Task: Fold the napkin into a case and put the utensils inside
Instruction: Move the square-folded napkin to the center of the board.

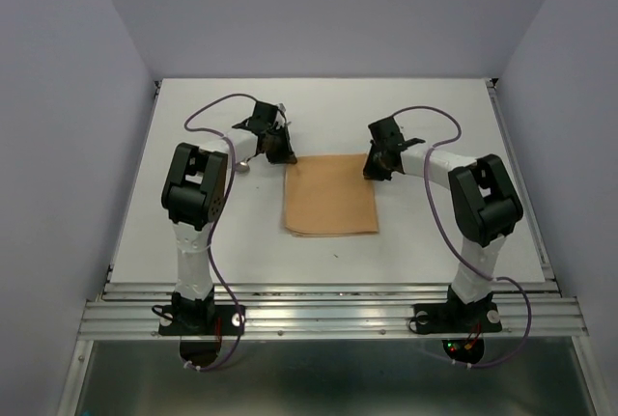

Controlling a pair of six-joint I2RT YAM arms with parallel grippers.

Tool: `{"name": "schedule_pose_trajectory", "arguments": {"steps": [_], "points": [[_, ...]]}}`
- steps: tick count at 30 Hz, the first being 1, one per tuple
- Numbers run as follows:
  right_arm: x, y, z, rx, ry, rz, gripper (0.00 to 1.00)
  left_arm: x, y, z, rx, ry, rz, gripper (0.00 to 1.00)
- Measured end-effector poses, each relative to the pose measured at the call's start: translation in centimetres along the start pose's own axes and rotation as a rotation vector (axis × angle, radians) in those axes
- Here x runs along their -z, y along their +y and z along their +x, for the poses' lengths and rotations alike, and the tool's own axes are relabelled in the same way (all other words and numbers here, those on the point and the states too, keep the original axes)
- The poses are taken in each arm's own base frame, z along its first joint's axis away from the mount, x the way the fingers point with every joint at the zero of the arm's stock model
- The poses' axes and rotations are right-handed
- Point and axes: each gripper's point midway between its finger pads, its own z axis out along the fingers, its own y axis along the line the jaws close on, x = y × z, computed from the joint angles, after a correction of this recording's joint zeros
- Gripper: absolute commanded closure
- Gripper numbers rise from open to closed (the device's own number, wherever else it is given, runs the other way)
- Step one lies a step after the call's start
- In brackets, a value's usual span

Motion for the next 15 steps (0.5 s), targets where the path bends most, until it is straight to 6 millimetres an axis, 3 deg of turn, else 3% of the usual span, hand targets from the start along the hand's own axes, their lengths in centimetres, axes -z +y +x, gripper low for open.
{"name": "schedule_pose_trajectory", "arguments": {"steps": [12,15], "points": [[-0.3,-3.9,-2.8,-0.019,-0.078,0.124,0.87,-0.6,-4.0,3.3,-0.045,0.054,0.051,1.0],[-0.1,-4.7,-3.1,-0.008,-0.08,0.143,0.81,-0.5,-4.3,3.8,-0.051,0.068,0.042,1.0]]}}
